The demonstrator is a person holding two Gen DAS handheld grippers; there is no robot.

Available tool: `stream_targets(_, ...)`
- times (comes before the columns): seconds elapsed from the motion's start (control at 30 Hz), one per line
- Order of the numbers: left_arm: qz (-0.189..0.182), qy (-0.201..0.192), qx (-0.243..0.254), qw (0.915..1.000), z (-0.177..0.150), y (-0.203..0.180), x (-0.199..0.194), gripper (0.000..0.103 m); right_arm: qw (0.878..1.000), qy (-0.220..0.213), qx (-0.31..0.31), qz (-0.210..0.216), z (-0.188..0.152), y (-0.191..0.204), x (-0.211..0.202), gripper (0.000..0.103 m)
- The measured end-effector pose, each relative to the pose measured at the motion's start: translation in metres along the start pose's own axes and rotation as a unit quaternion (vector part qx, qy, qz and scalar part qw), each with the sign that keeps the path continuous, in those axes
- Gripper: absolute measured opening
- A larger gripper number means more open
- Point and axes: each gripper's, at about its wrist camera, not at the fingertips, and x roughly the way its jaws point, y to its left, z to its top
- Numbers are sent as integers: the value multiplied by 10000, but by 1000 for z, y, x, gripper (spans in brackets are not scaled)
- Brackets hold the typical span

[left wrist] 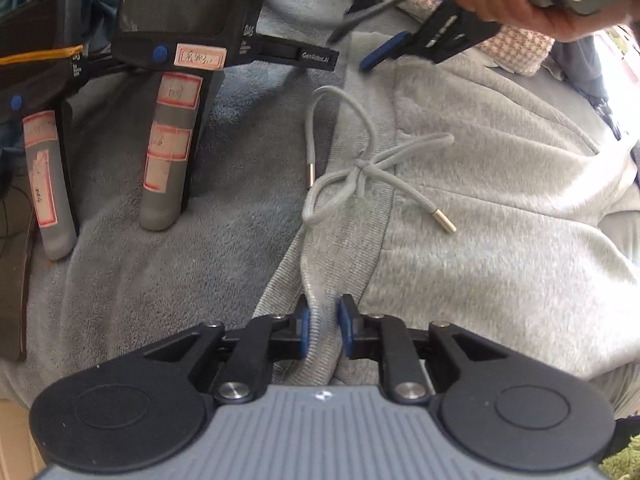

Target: Fold clothes

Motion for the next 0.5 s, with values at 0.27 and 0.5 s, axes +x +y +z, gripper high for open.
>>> stream_targets(0.27, 256, 182, -522, 9981, -1, 9, -12, 53, 9911, -1106, 306, 678, 1, -47, -112, 52)
stream_targets(0.5, 856, 143, -1284, 9879, -4, 15, -43, 57, 9779, -1936, -50, 784, -30, -140, -242, 52)
